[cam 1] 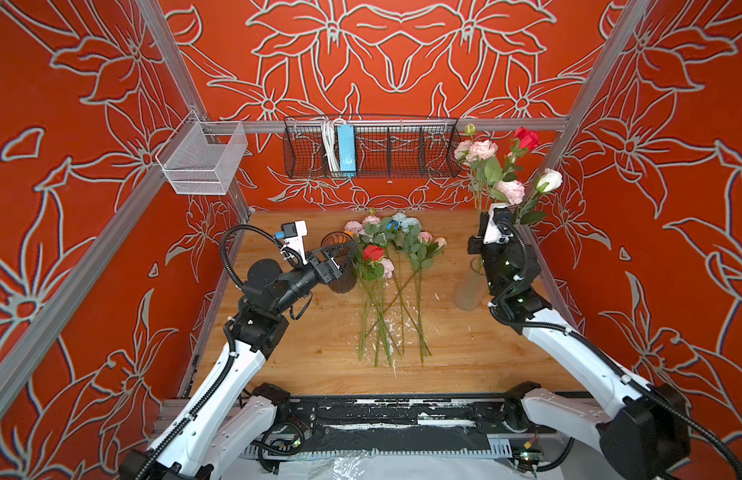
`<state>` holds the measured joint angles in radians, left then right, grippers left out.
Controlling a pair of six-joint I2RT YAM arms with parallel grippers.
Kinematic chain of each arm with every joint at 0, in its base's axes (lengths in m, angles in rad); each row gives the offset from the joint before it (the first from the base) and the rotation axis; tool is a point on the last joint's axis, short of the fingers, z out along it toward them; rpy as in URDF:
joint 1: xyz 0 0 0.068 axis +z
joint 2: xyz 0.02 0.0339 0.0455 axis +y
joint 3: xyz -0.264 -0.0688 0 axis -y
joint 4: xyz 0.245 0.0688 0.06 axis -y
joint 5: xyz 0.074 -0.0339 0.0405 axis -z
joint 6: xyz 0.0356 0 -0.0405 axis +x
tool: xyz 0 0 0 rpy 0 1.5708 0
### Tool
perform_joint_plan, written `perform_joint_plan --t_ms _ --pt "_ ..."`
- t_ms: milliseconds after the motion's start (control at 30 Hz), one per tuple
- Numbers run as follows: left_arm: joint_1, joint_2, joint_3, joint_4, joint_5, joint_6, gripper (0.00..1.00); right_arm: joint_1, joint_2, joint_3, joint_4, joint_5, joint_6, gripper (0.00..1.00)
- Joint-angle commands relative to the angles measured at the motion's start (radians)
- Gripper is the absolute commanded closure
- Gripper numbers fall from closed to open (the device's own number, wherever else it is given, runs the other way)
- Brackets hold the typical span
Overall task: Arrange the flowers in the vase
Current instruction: 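Lower the red rose stem into the clear vase with the right gripper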
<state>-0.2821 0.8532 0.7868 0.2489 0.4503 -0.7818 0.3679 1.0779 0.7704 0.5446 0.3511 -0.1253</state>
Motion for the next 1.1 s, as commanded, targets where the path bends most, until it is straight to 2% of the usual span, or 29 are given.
perform_joint_plan --t_ms 0,233,433,700,1067 --pt "0.004 0.006 -0.008 0.038 0.017 -0.009 0.02 -0.006 -0.058 -0.042 0.043 0.051 0.037 0.74" --pt "0.004 0.007 -0.009 0.039 0.018 -0.005 0.02 -0.006 -0.152 -0.063 -0.035 0.063 0.077 0.63" --pt "0.005 0.009 -0.01 0.037 0.016 -0.004 0.02 -0.004 -0.247 -0.062 -0.156 0.025 0.137 0.56" --pt "0.005 0.03 -0.003 0.047 0.046 -0.018 0.02 0.003 -0.364 -0.037 -0.336 -0.044 0.23 0.5" --pt "0.0 0.066 0.014 0.067 0.12 -0.032 0.02 0.034 -0.397 0.049 -0.594 -0.186 0.298 0.48"
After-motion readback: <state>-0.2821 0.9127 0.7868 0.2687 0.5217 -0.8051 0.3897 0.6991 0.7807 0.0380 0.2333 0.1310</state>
